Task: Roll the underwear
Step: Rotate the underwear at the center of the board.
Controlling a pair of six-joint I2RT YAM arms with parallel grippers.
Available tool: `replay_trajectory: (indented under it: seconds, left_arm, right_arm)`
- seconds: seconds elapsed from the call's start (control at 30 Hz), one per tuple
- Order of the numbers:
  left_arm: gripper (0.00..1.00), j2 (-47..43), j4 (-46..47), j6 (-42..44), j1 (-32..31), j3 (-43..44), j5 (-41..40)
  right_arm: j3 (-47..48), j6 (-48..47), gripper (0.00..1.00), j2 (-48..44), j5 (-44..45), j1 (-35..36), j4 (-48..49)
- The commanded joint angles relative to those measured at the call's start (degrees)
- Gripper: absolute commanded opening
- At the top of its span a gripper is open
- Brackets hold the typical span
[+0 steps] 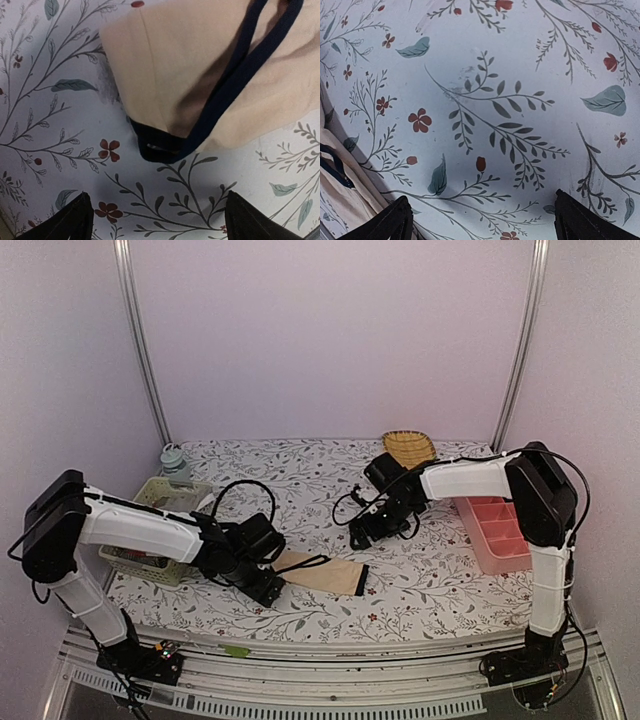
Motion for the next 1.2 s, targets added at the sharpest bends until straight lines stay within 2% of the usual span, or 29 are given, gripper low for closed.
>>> replay_trajectory:
  seconds: [0.0,0.2,0.4,0.57,1.0,1.17]
  left_arm:
    - [0.92,2.6,0.1,-0.3,-0.6,1.1,-2.4]
    - [0.93,5.3,1.3,1.9,0.0,1.9,-3.9]
    - [0.93,7.8,4.5,5.8,2.0,3.4,-4.3]
    - [0.94,9.0,9.8,12.2,3.2,5.9,-1.4]
    - [0.94,12.7,15.6,19.9,6.0,9.6,4.2]
    - [0.94,12.5,15.4,21.1,7.0,9.7,3.7]
  right_arm:
    - [-1.3,-2.9,0.99,3.0,6.1,3.9,-3.0]
    - [-7.5,-2.9,0.99,1.0,6.1,6.7,-2.2]
    - [-17.8,1.5,0.99,-4.8,0.1,7.5,1.0]
    - [-23.9,5.0,0.99,-7.2,-8.3,9.8,6.1]
    - [-23.6,12.3,0.99,-2.0,-15.2,22.3,11.4]
    - [-25.5,16.9,1.0,-4.4,-16.9,24.0,14.1]
